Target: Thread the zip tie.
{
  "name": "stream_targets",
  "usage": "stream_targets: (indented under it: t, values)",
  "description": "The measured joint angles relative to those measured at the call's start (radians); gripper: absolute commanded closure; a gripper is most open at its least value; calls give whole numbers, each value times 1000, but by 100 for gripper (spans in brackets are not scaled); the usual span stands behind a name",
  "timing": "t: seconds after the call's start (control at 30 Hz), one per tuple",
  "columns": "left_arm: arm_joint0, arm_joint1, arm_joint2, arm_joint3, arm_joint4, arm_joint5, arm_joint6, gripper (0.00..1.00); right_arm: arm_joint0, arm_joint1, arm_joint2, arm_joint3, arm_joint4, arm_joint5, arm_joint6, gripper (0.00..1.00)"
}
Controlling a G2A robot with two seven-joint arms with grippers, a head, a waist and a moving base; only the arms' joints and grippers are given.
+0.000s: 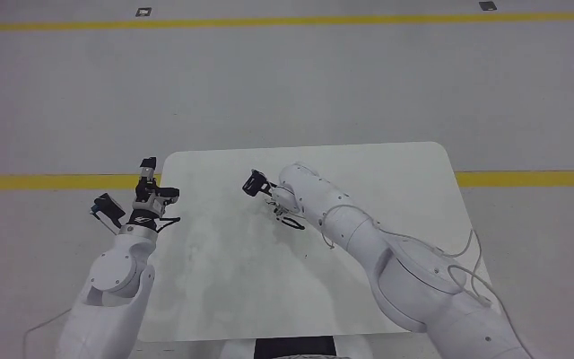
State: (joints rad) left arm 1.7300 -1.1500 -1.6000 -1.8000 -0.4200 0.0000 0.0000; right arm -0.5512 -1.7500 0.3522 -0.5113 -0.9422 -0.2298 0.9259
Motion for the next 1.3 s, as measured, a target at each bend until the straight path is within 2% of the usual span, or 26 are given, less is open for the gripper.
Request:
stream_targets:
  t: [0.3, 0.5, 0.53, 0.57, 0.77, 1.0, 1.3]
  values:
    - [0, 0, 0, 0, 0, 0, 0, 0, 4, -33, 4, 66, -3, -21, -8, 85]
    - [0, 0, 0, 0, 0, 0, 0, 0, 9, -52, 11, 108, -2, -34, -13, 92]
    - [0, 0, 0, 0, 0, 0, 0, 0, 10, -55, 11, 114, -2, -35, -13, 94]
    - [0, 0, 0, 0, 0, 0, 0, 0, 11, -58, 12, 121, -3, -37, -15, 100]
    - [0, 0, 0, 0, 0, 0, 0, 0, 19, -73, 17, 154, -10, -39, -15, 100]
    - [0, 0, 0, 0, 0, 0, 0, 0, 49, -78, 34, 168, -11, -45, -6, 100]
    - [0, 0, 0, 0, 0, 0, 0, 0, 70, -65, 60, 148, -12, -79, 14, 100]
